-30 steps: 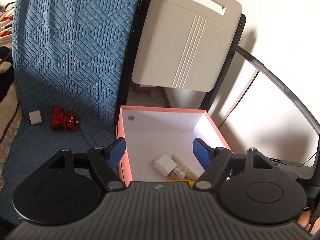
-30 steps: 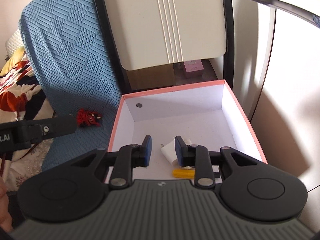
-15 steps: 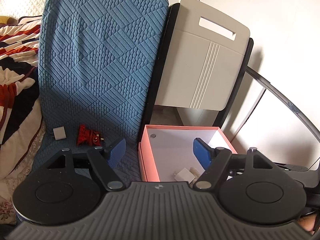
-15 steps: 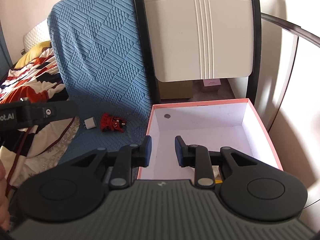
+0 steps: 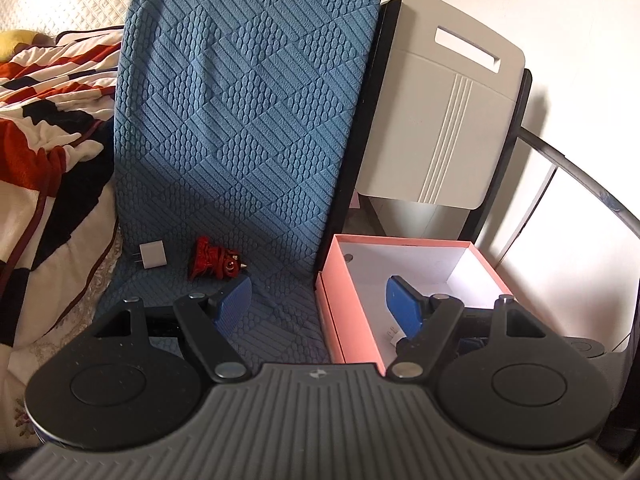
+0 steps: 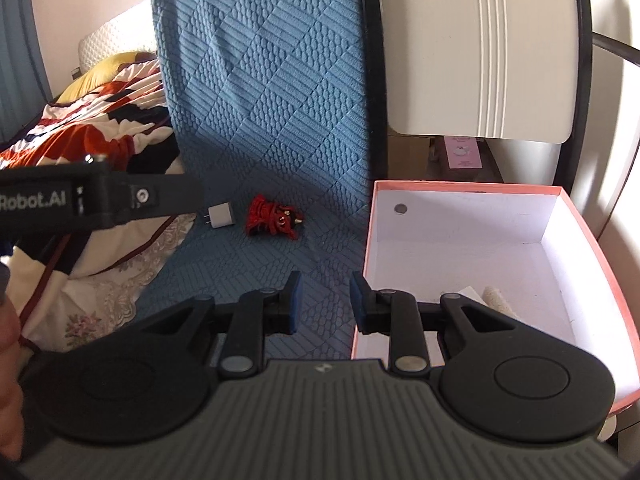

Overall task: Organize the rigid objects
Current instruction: 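Withdraw both tools from the box back toward the cushion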

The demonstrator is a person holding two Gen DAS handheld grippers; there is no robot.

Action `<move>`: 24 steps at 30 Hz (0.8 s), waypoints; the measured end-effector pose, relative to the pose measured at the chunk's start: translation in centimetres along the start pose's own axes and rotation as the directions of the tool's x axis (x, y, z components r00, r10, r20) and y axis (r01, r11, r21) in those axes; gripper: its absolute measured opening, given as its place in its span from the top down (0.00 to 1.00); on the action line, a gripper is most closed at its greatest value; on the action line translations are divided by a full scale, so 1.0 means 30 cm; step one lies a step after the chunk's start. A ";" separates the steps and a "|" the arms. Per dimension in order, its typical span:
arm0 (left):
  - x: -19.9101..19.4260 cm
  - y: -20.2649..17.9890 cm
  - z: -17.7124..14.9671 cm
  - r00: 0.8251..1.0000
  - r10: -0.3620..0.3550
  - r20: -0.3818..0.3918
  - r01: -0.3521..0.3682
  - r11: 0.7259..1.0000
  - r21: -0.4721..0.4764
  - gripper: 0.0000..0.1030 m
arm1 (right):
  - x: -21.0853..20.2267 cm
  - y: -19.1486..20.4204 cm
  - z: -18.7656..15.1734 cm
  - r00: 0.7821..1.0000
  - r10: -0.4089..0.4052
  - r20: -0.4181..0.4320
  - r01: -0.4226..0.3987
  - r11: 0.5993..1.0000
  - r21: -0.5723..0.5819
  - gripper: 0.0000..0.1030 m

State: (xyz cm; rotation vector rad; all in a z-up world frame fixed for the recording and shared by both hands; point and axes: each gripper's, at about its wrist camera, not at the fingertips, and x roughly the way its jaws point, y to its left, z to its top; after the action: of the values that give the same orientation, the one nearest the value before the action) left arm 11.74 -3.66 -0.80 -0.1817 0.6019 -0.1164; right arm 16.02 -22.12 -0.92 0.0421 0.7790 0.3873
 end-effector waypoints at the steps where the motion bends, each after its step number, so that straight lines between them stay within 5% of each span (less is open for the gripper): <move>1: -0.002 0.009 -0.007 1.000 -0.004 0.002 0.004 1.000 0.005 0.24 | 0.005 0.015 -0.009 1.000 0.001 -0.002 -0.001 1.000 -0.008 0.72; 24: -0.033 0.285 -0.117 0.999 0.045 0.002 -0.045 0.999 -0.029 0.24 | 0.115 0.219 -0.122 0.996 -0.005 -0.088 0.002 1.000 -0.024 0.72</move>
State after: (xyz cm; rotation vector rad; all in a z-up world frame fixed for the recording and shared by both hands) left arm 9.39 4.38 -4.83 -0.1960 0.6050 -0.0641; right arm 13.57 -15.17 -4.70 0.0011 0.8616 0.3972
